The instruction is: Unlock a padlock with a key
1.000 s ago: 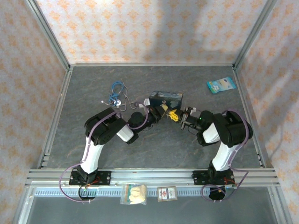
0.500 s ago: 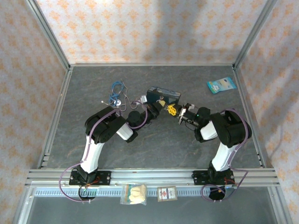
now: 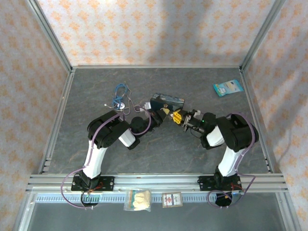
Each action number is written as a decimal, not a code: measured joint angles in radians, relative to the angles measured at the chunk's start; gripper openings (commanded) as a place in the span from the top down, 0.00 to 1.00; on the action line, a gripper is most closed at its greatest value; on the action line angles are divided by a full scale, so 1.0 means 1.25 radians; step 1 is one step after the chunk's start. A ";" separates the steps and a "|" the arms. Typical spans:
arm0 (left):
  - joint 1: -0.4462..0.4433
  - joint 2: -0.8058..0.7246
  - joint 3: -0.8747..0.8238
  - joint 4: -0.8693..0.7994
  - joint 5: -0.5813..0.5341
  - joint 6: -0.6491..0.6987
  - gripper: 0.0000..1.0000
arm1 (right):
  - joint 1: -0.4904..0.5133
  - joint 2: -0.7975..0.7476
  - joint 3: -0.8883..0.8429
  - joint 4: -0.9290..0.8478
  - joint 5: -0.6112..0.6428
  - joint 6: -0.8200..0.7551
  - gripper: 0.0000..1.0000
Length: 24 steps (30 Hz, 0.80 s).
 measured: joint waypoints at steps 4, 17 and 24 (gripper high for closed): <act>-0.006 -0.014 -0.002 -0.037 0.011 0.003 1.00 | -0.006 -0.156 0.013 -0.208 0.051 -0.187 0.61; -0.019 -0.036 0.011 -0.333 0.034 0.049 1.00 | -0.010 -0.550 0.135 -0.949 0.366 -0.729 0.54; -0.020 -0.115 0.080 -0.613 0.020 0.141 1.00 | -0.010 -0.550 0.135 -1.042 0.408 -0.814 0.51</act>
